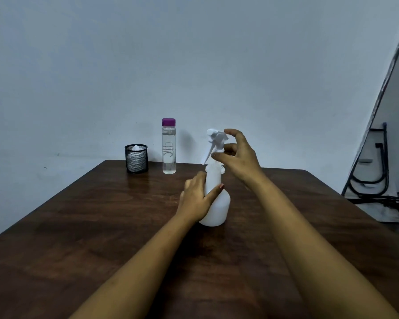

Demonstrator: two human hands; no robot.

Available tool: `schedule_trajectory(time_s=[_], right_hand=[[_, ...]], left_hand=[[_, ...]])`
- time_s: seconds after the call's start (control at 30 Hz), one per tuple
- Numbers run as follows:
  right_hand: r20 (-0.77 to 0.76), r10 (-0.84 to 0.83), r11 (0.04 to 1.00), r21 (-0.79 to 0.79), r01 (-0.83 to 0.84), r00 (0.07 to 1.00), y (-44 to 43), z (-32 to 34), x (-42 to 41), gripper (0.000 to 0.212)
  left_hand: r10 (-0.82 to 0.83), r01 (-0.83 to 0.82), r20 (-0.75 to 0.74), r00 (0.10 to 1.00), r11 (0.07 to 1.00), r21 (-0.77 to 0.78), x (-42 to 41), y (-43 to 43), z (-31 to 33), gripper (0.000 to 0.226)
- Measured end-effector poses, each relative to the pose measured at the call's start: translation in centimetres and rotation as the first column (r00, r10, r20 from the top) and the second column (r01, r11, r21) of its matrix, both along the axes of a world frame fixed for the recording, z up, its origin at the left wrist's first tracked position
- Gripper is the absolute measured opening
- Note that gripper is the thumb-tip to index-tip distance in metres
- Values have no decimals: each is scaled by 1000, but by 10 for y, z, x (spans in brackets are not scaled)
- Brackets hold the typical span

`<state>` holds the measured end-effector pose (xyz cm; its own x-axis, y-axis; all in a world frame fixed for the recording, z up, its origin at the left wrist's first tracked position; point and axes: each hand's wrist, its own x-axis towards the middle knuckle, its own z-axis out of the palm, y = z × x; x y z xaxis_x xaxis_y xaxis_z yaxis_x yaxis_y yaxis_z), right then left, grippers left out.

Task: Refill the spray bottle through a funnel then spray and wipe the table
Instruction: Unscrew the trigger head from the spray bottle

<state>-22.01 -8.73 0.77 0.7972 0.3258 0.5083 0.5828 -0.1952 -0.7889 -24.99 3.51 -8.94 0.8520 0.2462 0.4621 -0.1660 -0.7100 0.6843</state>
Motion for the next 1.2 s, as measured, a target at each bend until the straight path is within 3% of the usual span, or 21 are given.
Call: schedule_trajectory(time_s=[0.3,0.53,0.87,1.1,1.2], right_hand=[[94,5,1000,29,-8,996,-6,60,-7,46],[153,-15,995,103,-1,988,-12,106,-10,43],[162,-23,992,123,3,987,-44,128,-9,46],[308,-28,989,144,-18,951,-70,134,-17,42],[370,-147,976,202,75,917,-78,125,-23,49]], left_hand=[[160,-123,-180,970,971,204,9,-4,18,66],[121,-75,-294,948,984,163,15,4,30,66],[61,-39,-284,957,996,84,17,-4,37,66],[71,-54,-278,958,996,70,20,-14,38,63],[67,-52,-267,961,997,63,20,-16,38,62]])
